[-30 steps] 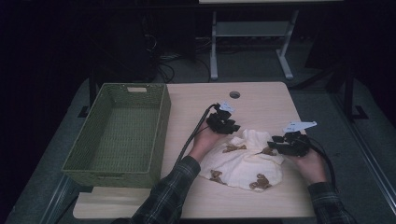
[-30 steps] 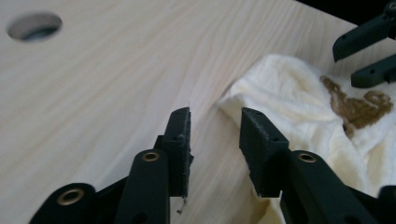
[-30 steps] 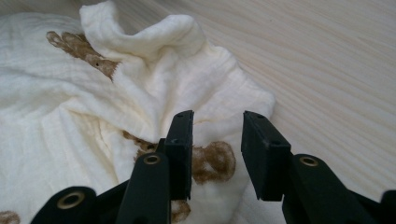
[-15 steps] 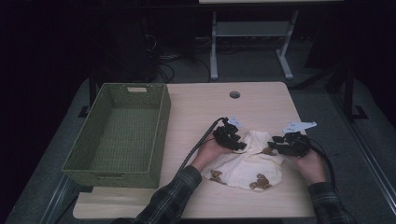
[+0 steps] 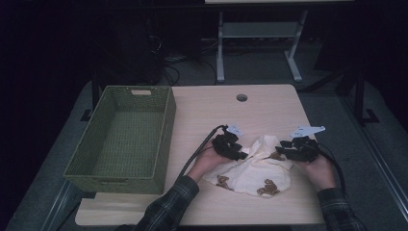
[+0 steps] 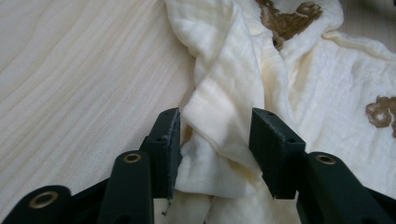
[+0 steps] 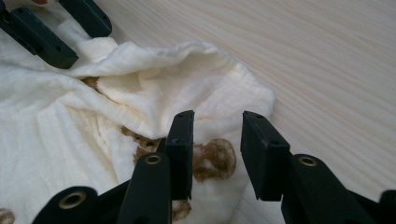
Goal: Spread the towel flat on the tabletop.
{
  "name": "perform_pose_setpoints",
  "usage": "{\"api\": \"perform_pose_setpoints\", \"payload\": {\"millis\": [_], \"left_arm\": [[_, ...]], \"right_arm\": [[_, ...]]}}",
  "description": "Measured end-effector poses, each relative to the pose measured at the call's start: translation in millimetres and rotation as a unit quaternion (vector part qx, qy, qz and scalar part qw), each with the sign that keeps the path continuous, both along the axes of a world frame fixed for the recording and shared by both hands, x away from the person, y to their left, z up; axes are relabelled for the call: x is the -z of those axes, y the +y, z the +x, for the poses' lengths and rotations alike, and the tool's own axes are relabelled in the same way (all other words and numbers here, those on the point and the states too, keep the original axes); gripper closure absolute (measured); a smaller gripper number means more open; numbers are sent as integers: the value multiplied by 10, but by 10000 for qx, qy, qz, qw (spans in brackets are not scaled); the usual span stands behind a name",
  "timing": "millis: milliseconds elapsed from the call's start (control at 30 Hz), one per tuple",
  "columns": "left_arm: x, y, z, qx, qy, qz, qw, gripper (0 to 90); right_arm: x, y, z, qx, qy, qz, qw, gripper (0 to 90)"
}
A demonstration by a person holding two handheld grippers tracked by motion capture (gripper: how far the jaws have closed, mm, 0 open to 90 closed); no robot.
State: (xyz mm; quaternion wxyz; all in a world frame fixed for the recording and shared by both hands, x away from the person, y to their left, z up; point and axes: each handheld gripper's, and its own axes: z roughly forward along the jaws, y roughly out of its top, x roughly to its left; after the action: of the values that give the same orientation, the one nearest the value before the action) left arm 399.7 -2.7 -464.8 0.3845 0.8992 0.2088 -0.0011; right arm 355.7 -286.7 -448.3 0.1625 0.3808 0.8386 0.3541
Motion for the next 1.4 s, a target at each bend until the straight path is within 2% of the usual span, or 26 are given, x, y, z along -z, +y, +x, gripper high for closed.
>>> {"api": "perform_pose_setpoints", "payload": {"millis": [133,233,267,333,433,533,600,733,767,867,967,1000,1067,1133,1167,1233,1267,1333,1400], "left_arm": [[-2,-5,-20,31,-115,26,9999,542],[-11,-4,6,-53,-181,-19,9998,503],[-20,-7,60,-97,-128,-108,9998,504],[-23,-29,114,-92,-73,-153,9998,509],[9,-78,190,1,141,-136,9998,518],[27,-112,206,97,221,-26,9997,585],[7,-111,195,96,209,-62,9997,658],[-63,-76,188,63,101,-135,9998,813],[-115,-49,189,41,48,-210,9998,835],[-180,-14,206,-1,-87,-221,9997,852],[-236,30,231,-134,-207,-288,9993,856],[-296,91,275,-299,-310,-327,9985,856],[-344,145,326,-478,-371,-399,9974,857],[-367,173,357,-515,-425,-362,9971,857],[-405,223,413,-655,-519,-347,9959,857],[-425,249,444,-708,-532,-343,9955,857],[-455,299,503,-907,-617,-341,9934,858],[-472,331,536,-988,-651,-334,9924,860],[-504,416,622,-1260,-736,-328,9887,860]], "right_arm": [[0,1,-1,-4,6,6,10000,642],[5,0,2,-43,-8,-9,10000,644],[7,8,-1,-17,22,4,10000,644],[14,14,2,-40,5,-15,10000,644],[21,22,4,-65,0,-46,10000,646],[21,23,3,-55,3,-53,10000,646],[18,18,1,-63,-6,-55,10000,646],[14,14,-1,-48,-12,-44,10000,648],[14,16,-2,-52,-9,-43,10000,650],[13,17,-3,-59,-30,-47,10000,652],[5,4,-2,-41,-39,-45,10000,652],[-18,-25,-6,30,-46,19,10000,651],[-41,-73,0,46,-85,44,9999,651],[-54,-92,1,96,-96,82,9999,651],[-82,-146,2,154,-108,129,9997,651],[-88,-171,7,140,-119,108,9998,651],[-91,-222,4,207,-77,178,9996,651],[-77,-254,8,262,-21,194,9995,651],[-34,-279,33,269,60,227,9994,646]]}}
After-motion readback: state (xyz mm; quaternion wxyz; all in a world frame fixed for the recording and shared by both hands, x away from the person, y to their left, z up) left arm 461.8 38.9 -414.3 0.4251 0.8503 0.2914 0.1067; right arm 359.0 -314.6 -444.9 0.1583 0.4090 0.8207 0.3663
